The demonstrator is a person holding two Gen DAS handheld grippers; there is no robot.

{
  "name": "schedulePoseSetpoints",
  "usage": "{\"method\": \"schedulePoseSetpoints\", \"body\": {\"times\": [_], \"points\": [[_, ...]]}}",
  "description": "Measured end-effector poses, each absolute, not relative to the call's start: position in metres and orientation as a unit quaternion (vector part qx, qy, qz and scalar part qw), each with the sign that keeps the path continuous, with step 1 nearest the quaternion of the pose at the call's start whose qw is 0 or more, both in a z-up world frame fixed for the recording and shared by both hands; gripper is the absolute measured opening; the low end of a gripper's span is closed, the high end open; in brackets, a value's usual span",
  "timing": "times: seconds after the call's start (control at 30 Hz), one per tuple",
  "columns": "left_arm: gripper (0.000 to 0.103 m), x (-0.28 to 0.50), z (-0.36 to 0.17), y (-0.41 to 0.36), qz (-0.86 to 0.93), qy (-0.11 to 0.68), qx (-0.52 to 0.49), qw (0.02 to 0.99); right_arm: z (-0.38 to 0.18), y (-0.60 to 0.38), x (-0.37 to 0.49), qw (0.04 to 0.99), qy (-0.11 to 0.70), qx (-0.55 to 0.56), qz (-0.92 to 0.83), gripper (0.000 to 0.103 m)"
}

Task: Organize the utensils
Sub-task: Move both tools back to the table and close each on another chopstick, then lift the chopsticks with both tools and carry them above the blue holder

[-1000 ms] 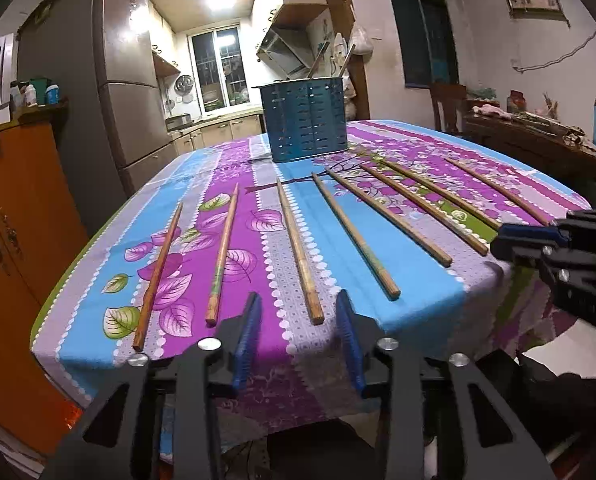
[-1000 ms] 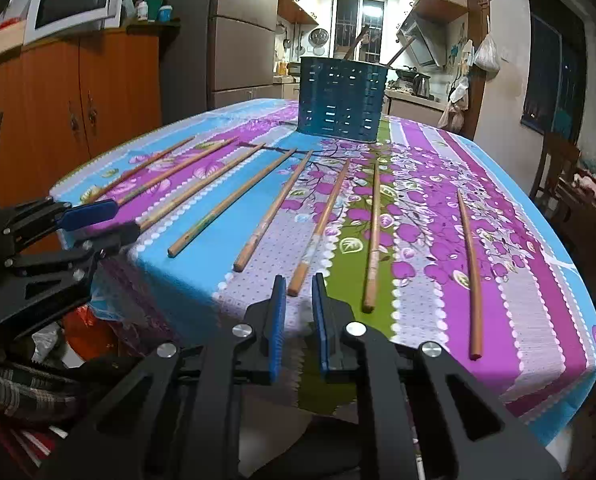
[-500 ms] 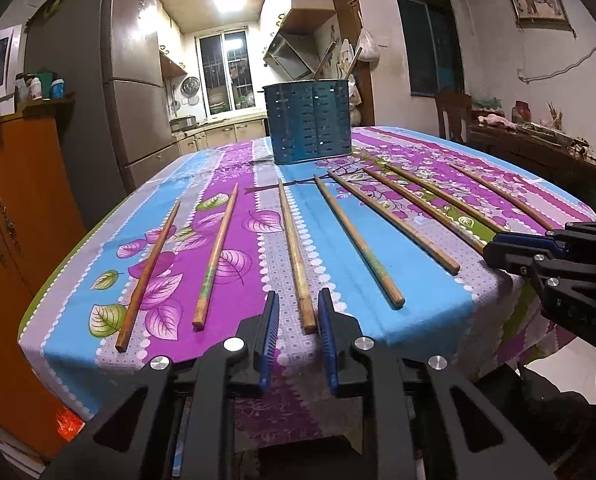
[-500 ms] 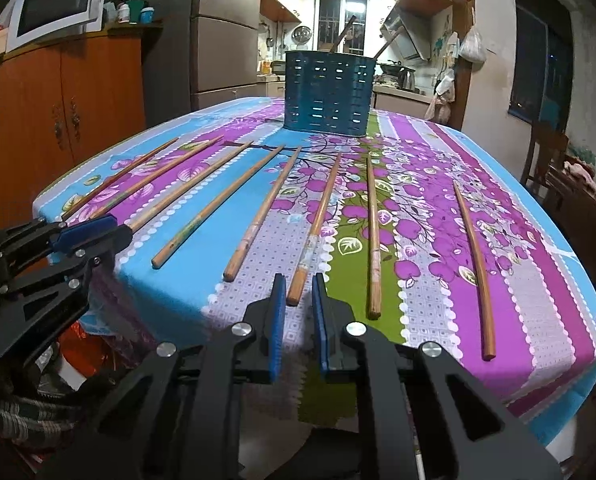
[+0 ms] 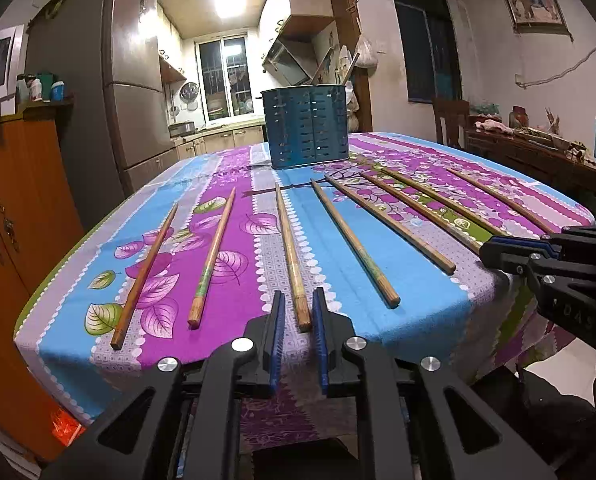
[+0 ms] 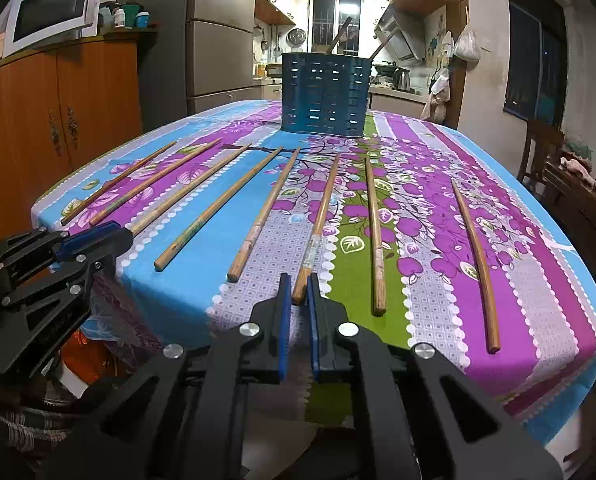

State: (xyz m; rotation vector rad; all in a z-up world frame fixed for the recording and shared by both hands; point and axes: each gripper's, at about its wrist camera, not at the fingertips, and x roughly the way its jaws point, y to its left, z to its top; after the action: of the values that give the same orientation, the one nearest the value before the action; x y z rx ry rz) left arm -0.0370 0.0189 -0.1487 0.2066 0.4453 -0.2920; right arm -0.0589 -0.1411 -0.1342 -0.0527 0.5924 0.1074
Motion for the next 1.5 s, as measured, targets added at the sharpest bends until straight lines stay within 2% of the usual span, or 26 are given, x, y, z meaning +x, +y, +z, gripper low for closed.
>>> {"method": "schedulePoseSetpoints", "body": {"times": [0.47,0.73,1.07,1.5], "points": [[0.008,-0.037,-0.147,0.020,-0.149,0.219,0.098,0.959,-0.133,-0.142,-0.060,0.957,0.286,-0.018,0.050,0.006],[0.007,-0.038,-0.125,0.029,-0.131,0.207,0.107,0.964,-0.109,-0.142,-0.073,0.970,0.235,-0.028,0.060,0.006],[0.008,-0.049,-0.062,0.038,-0.145,0.148,0.102,0.973,-0.046,-0.148,-0.087,0.987,0.137,-0.054,0.067,0.005],[0.008,-0.035,0.027,0.037,-0.182,0.102,0.058,0.976,0.019,-0.166,-0.065,0.989,0.090,-0.037,0.112,0.005]]}}
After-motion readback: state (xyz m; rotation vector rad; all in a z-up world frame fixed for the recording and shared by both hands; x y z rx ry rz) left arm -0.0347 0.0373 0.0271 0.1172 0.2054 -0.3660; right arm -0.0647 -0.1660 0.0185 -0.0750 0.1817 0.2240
